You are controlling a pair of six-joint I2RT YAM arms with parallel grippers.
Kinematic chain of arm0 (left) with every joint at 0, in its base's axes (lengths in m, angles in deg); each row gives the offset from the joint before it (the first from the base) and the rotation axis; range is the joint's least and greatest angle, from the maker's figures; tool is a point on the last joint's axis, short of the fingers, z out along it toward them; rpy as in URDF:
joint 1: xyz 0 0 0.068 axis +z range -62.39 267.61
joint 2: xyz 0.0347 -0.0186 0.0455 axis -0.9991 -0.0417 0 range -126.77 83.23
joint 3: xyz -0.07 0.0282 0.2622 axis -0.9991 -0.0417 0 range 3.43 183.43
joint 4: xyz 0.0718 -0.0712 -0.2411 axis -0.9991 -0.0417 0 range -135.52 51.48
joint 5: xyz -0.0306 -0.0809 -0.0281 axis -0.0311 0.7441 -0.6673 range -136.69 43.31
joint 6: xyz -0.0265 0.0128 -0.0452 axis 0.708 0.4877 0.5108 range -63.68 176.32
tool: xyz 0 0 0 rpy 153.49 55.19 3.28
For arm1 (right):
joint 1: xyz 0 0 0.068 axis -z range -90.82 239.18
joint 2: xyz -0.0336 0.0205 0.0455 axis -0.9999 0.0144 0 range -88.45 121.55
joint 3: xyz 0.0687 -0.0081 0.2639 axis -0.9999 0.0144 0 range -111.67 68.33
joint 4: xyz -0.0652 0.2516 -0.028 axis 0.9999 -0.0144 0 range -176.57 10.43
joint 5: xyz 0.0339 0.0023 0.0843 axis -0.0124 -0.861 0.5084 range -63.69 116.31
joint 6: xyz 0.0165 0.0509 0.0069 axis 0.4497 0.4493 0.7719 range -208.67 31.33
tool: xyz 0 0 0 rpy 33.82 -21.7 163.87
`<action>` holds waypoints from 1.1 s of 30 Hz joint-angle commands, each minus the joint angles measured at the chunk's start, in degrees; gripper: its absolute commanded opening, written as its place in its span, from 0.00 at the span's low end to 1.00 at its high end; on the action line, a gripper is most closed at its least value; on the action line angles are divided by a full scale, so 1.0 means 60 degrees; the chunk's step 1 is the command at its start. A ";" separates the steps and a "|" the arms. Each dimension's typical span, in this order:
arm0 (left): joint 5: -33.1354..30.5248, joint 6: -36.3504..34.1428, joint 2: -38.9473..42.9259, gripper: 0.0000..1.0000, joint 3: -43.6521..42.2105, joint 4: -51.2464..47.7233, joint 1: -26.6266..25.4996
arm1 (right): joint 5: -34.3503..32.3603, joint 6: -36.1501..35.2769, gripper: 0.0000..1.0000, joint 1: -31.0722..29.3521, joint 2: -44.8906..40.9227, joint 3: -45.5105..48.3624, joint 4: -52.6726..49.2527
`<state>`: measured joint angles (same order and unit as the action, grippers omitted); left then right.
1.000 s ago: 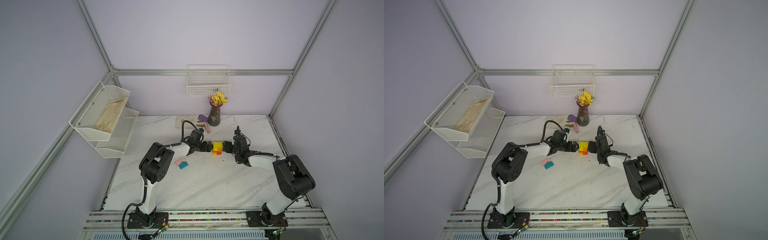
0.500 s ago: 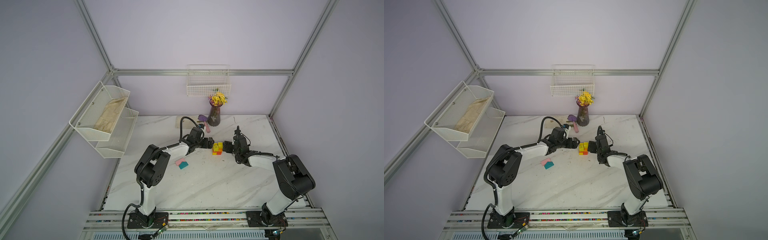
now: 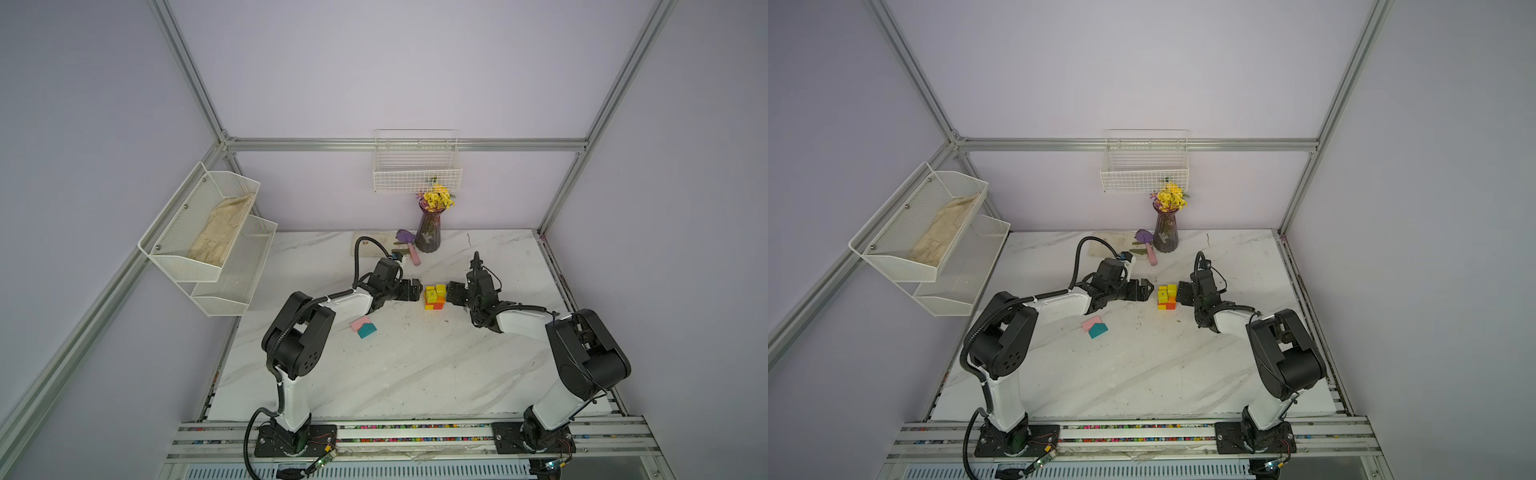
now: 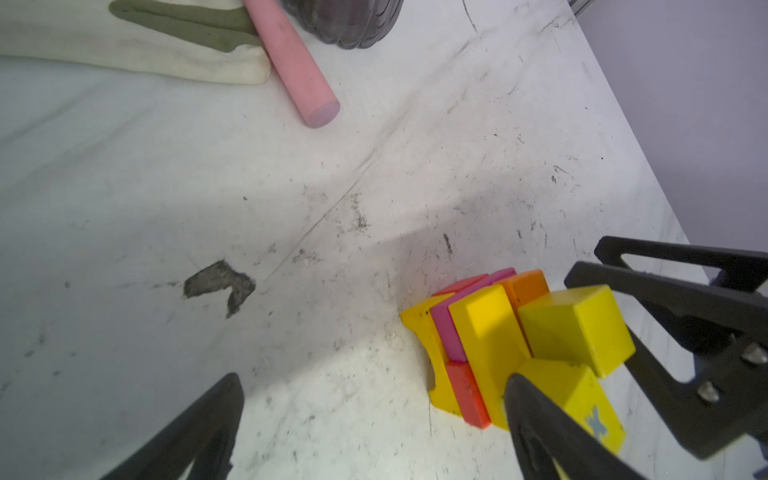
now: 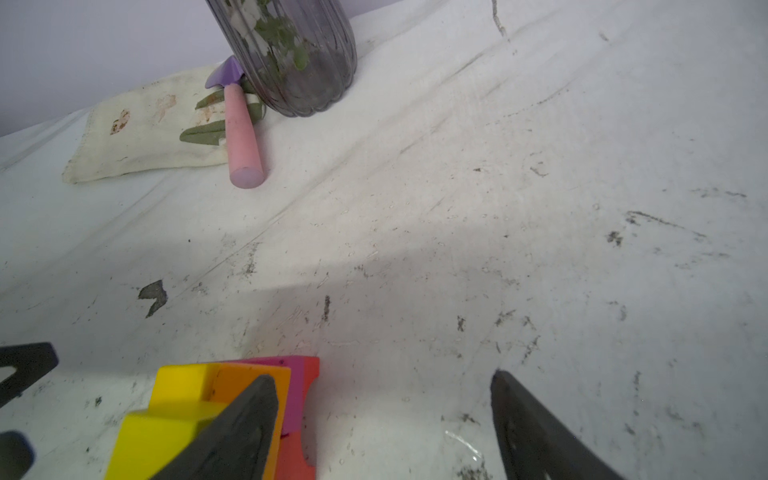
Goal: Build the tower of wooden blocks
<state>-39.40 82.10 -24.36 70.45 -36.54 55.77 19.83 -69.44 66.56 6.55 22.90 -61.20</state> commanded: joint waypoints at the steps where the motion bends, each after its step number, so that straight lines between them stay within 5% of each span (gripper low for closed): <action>1: 0.0280 -0.0693 0.1214 0.97 -0.0971 0.0938 0.0047 | -0.0303 0.0114 0.83 -0.0013 -0.0486 0.0241 0.0152; 9: 0.1224 -0.1836 0.1761 0.97 -0.2333 0.1865 0.0003 | -0.0344 0.0141 0.85 0.0106 -0.0789 0.0540 0.0567; 24: 0.2132 -0.2200 0.0429 0.84 -0.0988 0.1510 -0.0480 | -0.0326 0.0163 0.85 0.0112 -0.0660 0.0467 0.0571; 33: 0.2262 -0.2071 -0.0055 0.65 -0.0167 0.1228 -0.0495 | -0.0255 0.0170 0.85 0.0100 -0.0600 0.0423 0.0556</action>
<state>-27.23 70.28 -24.23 62.98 -30.01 52.76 18.40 -68.79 67.00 3.25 25.45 -59.18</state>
